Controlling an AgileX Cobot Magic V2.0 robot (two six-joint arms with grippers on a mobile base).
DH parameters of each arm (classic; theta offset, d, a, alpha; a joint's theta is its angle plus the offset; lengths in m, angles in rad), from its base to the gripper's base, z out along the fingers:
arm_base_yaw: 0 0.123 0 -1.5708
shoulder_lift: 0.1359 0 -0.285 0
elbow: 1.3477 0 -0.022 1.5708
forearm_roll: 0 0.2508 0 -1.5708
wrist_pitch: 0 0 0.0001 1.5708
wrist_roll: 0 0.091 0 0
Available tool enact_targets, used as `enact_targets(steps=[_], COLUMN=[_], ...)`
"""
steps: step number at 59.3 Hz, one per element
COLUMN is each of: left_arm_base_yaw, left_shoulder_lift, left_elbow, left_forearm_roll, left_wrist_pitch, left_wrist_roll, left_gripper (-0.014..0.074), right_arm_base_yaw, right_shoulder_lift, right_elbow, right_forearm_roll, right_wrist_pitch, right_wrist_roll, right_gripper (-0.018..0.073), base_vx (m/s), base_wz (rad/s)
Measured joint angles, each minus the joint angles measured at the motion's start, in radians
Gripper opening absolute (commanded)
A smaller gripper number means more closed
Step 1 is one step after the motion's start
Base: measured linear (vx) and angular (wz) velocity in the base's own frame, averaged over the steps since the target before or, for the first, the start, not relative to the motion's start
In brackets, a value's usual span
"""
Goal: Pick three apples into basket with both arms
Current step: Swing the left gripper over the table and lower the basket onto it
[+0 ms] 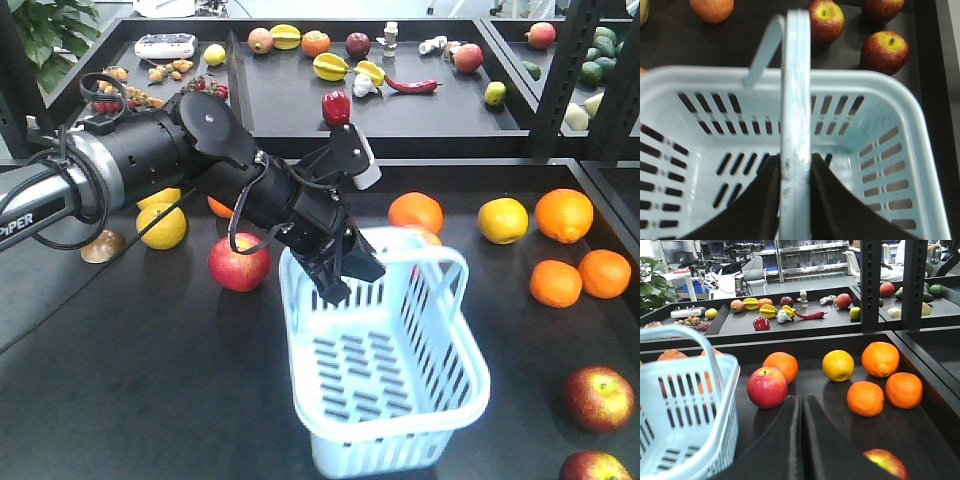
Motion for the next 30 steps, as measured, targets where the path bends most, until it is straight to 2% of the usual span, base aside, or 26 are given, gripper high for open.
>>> enact_targets(steps=[16, 25, 30], left_arm_base_yaw=[0.000, 0.000, 0.000], left_shoulder_lift=[0.000, -0.004, -0.021], left_elbow=[-0.006, -0.006, -0.006], left_forearm_roll=[-0.008, -0.018, -0.034], left_wrist_pitch=[-0.038, -0.082, -0.103], left_wrist_roll=[-0.015, -0.021, -0.052], left_gripper=[0.0365, 0.0381, 0.0381], right_arm_base_yaw=[0.000, 0.000, 0.000], right_shoulder_lift=[0.000, 0.000, 0.000], right_elbow=[0.000, 0.000, 0.000], right_forearm_roll=[0.000, 0.000, 0.000], right_wrist_pitch=[0.000, 0.000, 0.000], right_wrist_roll=[0.000, 0.000, 0.000], right_gripper=[-0.0005, -0.0005, -0.0005], base_vx=[0.00, 0.00, 0.00], base_wz=[0.00, 0.00, 0.00])
